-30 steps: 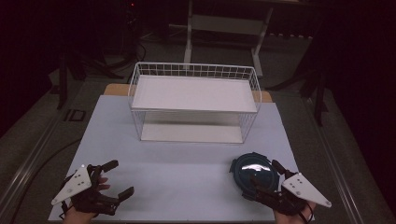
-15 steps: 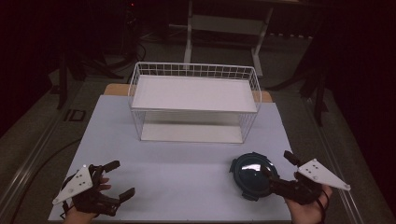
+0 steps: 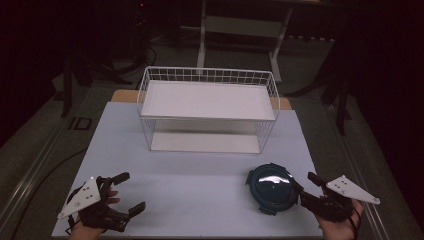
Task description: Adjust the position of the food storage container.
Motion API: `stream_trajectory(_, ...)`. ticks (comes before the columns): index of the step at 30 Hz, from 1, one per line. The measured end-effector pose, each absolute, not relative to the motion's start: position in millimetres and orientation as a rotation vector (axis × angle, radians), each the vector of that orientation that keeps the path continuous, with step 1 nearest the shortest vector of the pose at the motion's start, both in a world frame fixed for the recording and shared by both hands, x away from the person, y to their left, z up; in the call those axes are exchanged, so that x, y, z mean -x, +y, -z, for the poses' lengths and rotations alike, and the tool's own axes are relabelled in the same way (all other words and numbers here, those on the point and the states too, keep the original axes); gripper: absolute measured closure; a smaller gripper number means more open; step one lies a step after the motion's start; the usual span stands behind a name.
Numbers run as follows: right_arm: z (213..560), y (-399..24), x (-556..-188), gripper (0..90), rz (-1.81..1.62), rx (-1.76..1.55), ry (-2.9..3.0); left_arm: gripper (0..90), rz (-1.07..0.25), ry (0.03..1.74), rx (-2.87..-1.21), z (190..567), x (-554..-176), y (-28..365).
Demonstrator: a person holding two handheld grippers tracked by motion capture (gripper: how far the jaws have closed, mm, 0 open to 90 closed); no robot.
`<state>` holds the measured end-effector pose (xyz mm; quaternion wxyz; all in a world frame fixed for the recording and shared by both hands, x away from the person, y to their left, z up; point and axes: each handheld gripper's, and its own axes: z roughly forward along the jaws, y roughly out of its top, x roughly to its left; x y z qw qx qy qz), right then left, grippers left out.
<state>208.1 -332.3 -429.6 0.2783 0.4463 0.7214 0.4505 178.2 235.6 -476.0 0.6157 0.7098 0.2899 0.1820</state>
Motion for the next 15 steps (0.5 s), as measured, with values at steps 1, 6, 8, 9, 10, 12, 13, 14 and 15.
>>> stream_trajectory(1, 434.9, -336.1, -208.4, 41.4, -1.184, -1.214, 1.941, 0.0, -0.418, 0.668, -1.636, 476.1, -178.3, 235.6)
stream_trajectory(6, 449.8, -347.7, -210.5, 57.6, -1.152, -1.256, 1.987, 0.0, -0.416, 0.67, -1.636, 476.3, -178.3, 235.7)
stream_trajectory(8, 455.6, -351.6, -211.2, 68.6, -1.131, -1.275, 2.002, 0.0, -0.42, 0.667, -1.638, 476.0, -178.1, 235.8)
stream_trajectory(9, 459.0, -353.7, -211.4, 71.2, -1.119, -1.286, 2.011, 0.0, -0.42, 0.668, -1.636, 476.0, -178.1, 235.7)
stream_trajectory(10, 461.5, -354.8, -211.6, 75.8, -1.104, -1.29, 2.017, 0.0, -0.418, 0.67, -1.636, 476.0, -178.1, 235.6)
stream_trajectory(12, 465.2, -356.1, -211.9, 80.6, -1.08, -1.298, 2.032, 0.0, -0.419, 0.668, -1.641, 476.3, -178.3, 235.5)
stream_trajectory(13, 467.7, -357.3, -212.6, 85.0, -1.075, -1.312, 2.045, 0.0, -0.418, 0.667, -1.642, 476.4, -178.3, 235.3)
stream_trajectory(14, 469.3, -357.6, -213.0, 86.9, -1.065, -1.314, 2.057, 0.0, -0.42, 0.668, -1.643, 476.5, -178.2, 234.9)
stream_trajectory(15, 471.9, -357.7, -212.9, 89.6, -1.051, -1.316, 2.064, 0.0, -0.421, 0.667, -1.645, 476.5, -178.2, 234.8)
